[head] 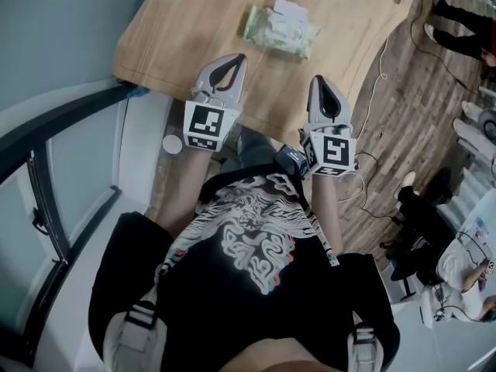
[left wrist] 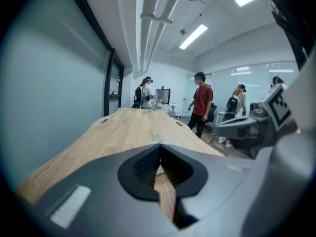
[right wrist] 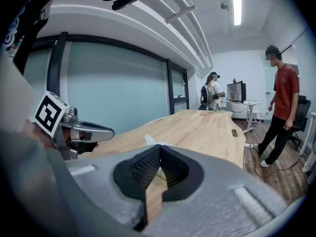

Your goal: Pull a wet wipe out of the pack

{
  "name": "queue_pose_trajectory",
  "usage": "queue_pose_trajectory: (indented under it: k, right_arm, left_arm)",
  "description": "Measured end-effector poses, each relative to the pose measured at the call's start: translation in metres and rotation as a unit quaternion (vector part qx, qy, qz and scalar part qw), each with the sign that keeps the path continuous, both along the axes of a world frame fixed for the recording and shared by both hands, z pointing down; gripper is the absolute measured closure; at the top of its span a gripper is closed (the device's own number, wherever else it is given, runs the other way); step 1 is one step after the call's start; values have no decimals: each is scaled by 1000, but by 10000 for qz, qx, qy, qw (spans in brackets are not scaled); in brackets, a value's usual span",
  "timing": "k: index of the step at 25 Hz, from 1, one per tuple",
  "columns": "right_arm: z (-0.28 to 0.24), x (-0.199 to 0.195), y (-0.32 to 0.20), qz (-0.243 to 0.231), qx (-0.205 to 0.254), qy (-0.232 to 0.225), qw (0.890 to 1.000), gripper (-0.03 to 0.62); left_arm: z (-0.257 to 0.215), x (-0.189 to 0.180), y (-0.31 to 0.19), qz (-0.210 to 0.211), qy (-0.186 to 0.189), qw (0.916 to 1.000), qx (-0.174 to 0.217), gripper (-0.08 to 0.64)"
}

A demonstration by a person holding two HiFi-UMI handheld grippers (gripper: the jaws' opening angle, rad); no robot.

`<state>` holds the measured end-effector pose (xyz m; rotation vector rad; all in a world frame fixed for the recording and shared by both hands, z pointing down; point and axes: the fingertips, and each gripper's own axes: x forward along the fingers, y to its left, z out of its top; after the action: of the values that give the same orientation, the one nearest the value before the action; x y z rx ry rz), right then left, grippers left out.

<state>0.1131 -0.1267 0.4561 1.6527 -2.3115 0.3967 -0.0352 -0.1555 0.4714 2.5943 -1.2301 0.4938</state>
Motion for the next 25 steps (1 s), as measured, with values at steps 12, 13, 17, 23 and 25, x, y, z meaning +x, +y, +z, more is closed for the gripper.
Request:
queue_pose_trajectory:
  k: [12, 13, 17, 23, 25]
  right_arm:
    - [18, -3, -24, -63, -146, -37, 9999, 594]
    - [20, -4, -26, -72, -161, -37, 9998, 594]
    - [29, -6, -35, -108, -262, -88, 9996, 593]
    - [40, -11, -43, -212, -366, -69, 9991, 592]
    - [44, -11, -45, -214, -387, -72, 9990, 592]
  left_arm:
    - [21, 11, -14, 139, -56, 9997, -197, 574]
    - [24, 12, -16, 152, -57, 9996, -212, 572]
    - [30, 17, -23, 203, -69, 9995, -242, 572]
    - [40, 25, -27, 359, -28, 9988, -320, 573]
    - [44, 26, -28, 399, 18, 9986, -348, 571]
